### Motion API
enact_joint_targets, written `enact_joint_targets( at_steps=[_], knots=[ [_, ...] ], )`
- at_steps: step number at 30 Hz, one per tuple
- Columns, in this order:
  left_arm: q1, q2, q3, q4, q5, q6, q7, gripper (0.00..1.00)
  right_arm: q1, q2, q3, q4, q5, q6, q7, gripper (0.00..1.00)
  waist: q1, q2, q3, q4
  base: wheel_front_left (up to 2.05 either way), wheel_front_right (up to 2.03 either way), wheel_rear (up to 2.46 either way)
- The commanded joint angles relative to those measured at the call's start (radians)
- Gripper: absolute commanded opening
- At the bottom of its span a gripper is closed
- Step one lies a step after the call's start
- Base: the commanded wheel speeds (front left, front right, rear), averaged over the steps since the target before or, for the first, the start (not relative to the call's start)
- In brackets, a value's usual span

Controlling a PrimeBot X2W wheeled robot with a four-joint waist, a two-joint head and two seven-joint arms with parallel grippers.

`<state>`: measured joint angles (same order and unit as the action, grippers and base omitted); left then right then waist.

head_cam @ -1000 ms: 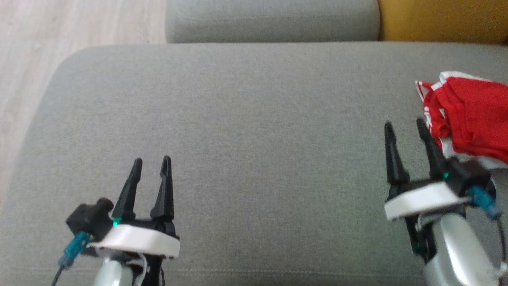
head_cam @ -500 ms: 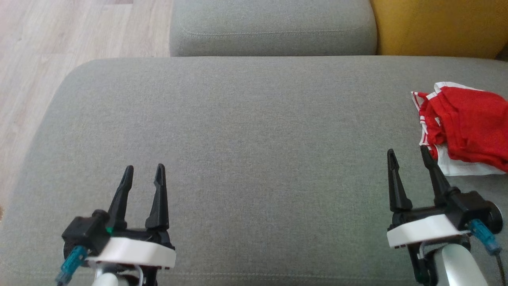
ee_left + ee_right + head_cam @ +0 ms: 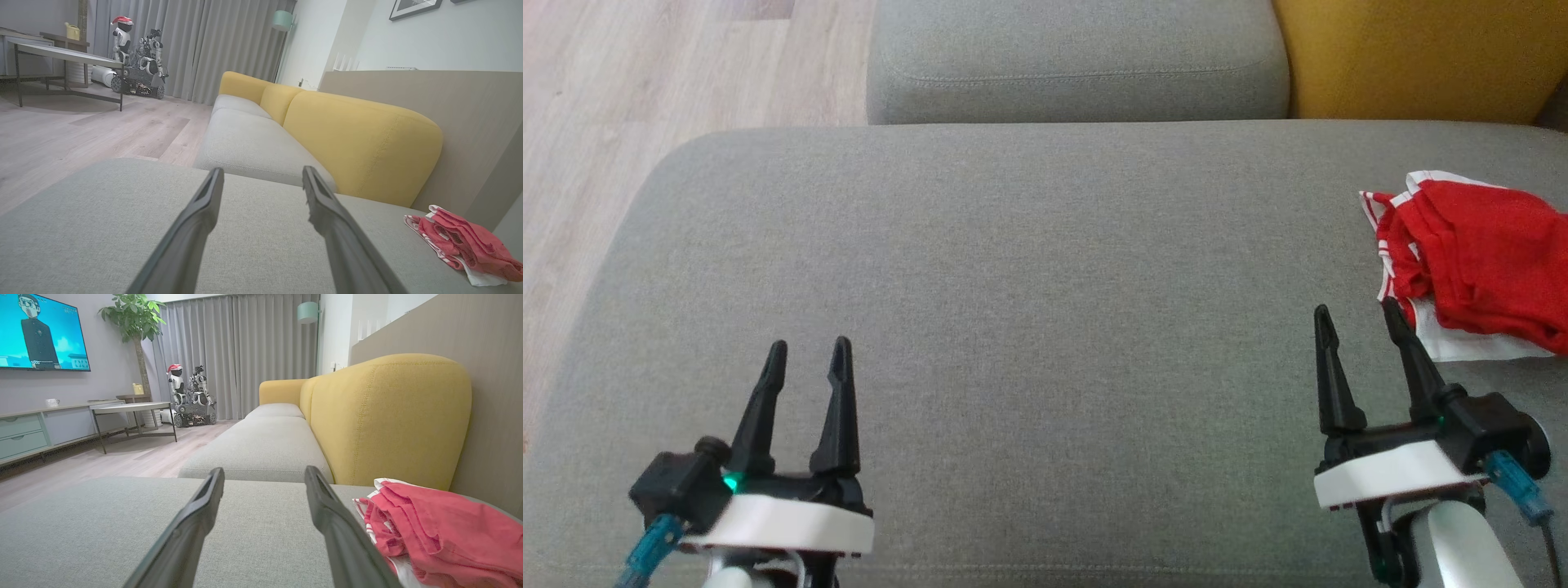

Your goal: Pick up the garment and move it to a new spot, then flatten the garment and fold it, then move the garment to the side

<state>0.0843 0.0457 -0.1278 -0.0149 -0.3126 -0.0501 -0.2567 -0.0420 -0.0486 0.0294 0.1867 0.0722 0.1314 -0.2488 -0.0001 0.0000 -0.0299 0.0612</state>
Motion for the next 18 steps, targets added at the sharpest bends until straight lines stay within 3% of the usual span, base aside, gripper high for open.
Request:
enact_joint_targets(
  at_steps=[1,16,17,18],
  knots=[
    [-0.029,0.004,0.039,-0.042,-0.005,-0.003,-0.005,1.0,-0.024,-0.002,0.026,-0.037,0.008,-0.001,-0.013,1.0,0.0001,0.0,-0.001,-0.001,0.0,0.0,0.0],
    [-0.023,0.004,0.056,-0.022,-0.047,0.003,-0.005,1.0,-0.022,-0.002,0.037,-0.035,0.017,-0.001,-0.013,1.0,0.0001,0.0,-0.003,-0.004,0.0,0.0,0.0],
    [0.009,0.0,0.017,0.009,-0.048,-0.001,0.0,0.0,0.0,0.0,0.01,0.0,0.013,0.0,-0.002,0.0,0.0001,0.0,-0.003,-0.005,0.0,0.0,0.0],
    [0.01,0.0,0.015,0.023,-0.05,-0.002,0.001,0.0,0.001,0.0,0.01,0.013,0.013,0.0,-0.002,0.0,0.0001,0.0,-0.003,-0.005,0.0,0.0,0.0]
  ],
)
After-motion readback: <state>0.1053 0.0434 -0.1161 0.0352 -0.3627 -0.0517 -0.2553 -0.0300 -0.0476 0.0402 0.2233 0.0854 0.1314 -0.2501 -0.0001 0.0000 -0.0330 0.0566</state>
